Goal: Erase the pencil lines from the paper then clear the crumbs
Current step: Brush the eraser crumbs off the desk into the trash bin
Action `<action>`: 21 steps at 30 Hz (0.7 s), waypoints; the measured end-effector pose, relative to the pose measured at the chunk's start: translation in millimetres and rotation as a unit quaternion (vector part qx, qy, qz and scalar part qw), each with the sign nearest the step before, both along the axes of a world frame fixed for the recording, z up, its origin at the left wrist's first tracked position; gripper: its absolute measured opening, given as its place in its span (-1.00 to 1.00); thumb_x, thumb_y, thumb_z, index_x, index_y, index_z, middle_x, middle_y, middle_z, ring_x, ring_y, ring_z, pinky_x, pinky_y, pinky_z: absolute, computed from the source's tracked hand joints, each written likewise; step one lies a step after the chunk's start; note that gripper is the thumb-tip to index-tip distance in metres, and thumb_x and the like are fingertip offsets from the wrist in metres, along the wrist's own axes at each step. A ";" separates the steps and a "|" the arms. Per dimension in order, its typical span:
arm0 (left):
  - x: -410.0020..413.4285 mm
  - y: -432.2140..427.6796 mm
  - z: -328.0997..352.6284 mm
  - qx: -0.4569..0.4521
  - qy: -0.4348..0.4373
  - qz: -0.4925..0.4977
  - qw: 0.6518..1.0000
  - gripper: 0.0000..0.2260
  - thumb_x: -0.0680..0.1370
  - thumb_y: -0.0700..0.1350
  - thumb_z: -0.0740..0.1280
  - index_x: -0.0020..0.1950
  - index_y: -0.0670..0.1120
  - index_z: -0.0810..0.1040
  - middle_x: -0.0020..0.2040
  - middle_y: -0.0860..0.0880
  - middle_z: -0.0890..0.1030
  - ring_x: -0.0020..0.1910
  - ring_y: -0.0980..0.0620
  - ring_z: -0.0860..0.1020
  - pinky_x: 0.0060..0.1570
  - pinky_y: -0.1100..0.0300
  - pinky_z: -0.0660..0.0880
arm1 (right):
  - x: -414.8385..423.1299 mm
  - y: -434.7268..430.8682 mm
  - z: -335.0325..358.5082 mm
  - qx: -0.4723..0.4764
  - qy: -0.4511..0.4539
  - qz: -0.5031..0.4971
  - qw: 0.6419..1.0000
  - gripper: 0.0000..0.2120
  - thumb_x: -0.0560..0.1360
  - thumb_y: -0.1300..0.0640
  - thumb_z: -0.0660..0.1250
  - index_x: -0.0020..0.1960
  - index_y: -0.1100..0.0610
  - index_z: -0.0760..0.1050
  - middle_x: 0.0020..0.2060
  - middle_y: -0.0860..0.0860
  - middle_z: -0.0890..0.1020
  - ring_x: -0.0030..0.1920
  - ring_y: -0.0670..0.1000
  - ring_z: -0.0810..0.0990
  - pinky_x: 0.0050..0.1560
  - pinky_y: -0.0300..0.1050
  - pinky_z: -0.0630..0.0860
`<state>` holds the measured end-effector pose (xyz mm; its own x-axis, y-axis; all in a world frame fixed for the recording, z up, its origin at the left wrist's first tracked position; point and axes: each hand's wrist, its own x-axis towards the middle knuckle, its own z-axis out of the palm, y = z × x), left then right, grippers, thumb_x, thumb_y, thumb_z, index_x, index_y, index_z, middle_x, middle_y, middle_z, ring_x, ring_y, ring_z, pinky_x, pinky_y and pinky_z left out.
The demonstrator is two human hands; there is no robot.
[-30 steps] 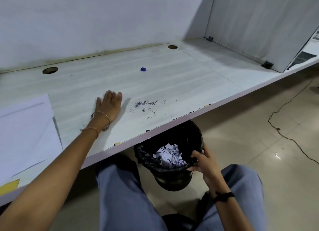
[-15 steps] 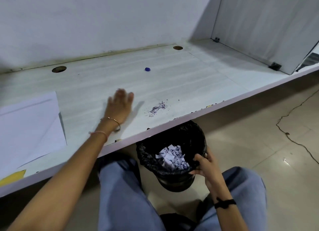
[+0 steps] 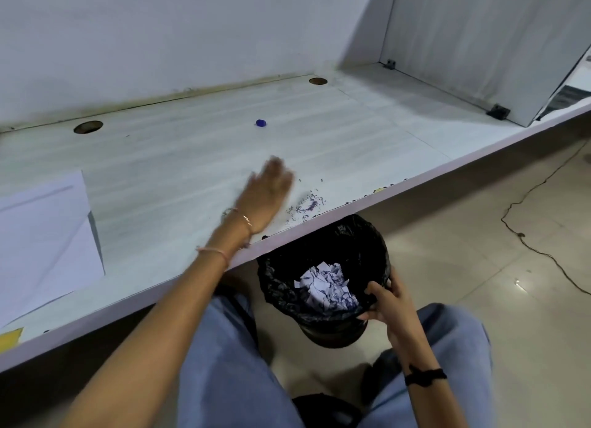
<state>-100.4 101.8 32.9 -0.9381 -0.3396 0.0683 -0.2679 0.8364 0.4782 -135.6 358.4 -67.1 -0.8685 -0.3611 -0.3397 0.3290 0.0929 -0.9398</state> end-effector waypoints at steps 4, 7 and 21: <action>-9.3 -41.9 -21.0 -0.150 -0.139 0.062 0.977 -0.46 0.63 -0.02 -0.26 0.55 -0.22 0.04 0.58 -0.30 -0.02 0.57 -0.22 -0.05 0.50 -0.18 0.02 | -0.1 -3.4 -1.9 -0.004 -0.001 -0.005 1.000 -0.58 0.56 0.39 0.17 0.32 0.03 0.39 -0.19 0.04 0.52 -0.45 -0.02 0.54 -0.51 -0.15 0.58; -33.3 -0.3 -34.0 -0.161 -0.102 -0.008 0.982 -0.14 0.40 0.15 -0.48 0.52 -0.24 0.14 0.57 -0.27 0.05 0.57 -0.20 -0.02 0.51 -0.10 0.02 | -3.4 -5.9 -4.9 0.002 -0.006 -0.010 1.000 -0.58 0.55 0.39 0.18 0.34 0.05 0.39 -0.20 0.07 0.51 -0.39 0.06 0.50 -0.50 -0.12 0.59; -38.7 3.1 -36.2 -0.093 -0.089 0.075 0.989 -0.42 0.68 0.13 -0.17 0.60 -0.19 -0.10 0.61 -0.16 -0.10 0.59 -0.02 -0.14 0.52 0.07 -0.20 | -13.2 3.9 -4.3 -0.002 -0.007 -0.021 1.000 -0.55 0.55 0.39 0.18 0.36 0.05 0.38 -0.17 0.08 0.54 -0.40 0.03 0.50 -0.48 -0.11 0.59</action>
